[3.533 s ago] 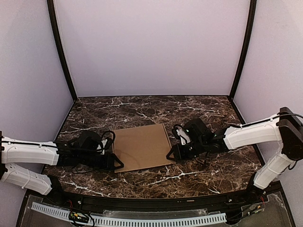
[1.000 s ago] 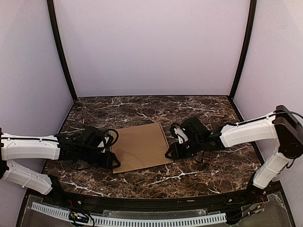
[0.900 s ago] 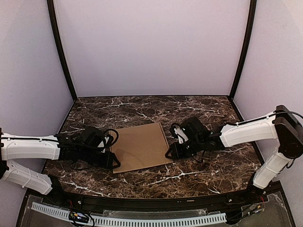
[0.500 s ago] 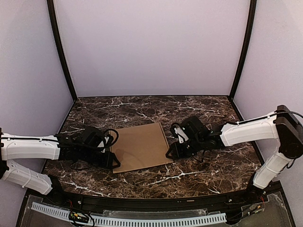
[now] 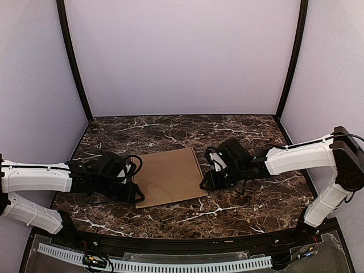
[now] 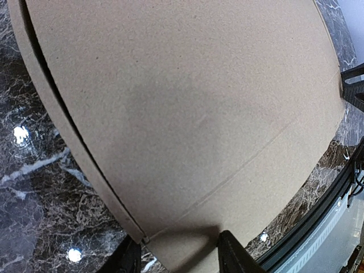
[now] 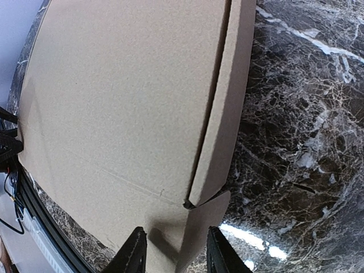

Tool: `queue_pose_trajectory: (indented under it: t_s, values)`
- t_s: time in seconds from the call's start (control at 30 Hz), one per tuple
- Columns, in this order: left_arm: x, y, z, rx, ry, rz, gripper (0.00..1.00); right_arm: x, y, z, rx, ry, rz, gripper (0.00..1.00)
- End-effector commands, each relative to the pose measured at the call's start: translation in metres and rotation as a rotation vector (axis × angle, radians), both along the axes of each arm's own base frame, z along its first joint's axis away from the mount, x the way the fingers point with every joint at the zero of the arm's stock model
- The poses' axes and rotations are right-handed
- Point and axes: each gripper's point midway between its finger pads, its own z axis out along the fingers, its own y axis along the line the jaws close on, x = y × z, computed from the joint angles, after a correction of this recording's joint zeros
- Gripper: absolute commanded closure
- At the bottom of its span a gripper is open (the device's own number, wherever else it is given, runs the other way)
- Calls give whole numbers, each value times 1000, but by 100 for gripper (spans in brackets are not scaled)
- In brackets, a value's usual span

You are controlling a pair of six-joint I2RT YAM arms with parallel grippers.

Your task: Fold the paper box

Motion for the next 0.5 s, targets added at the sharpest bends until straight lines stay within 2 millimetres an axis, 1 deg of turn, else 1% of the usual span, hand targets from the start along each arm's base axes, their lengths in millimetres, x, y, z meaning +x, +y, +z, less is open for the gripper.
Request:
queue_pose_trajectory:
  t_s: [0.0,0.17,0.33,0.47]
  values:
    - [0,5,0,26,-3,-4,54,3,8,5,17,-13,7,65]
    - [-1,5,-1,25,-1,-4,54,1,8,-2,17,2,8,65]
    - [0,5,0,24,-2,-3,55,1,10,-2,21,4,13,69]
    - [0,5,0,27,-2,-5,55,1,10,-2,21,4,13,70]
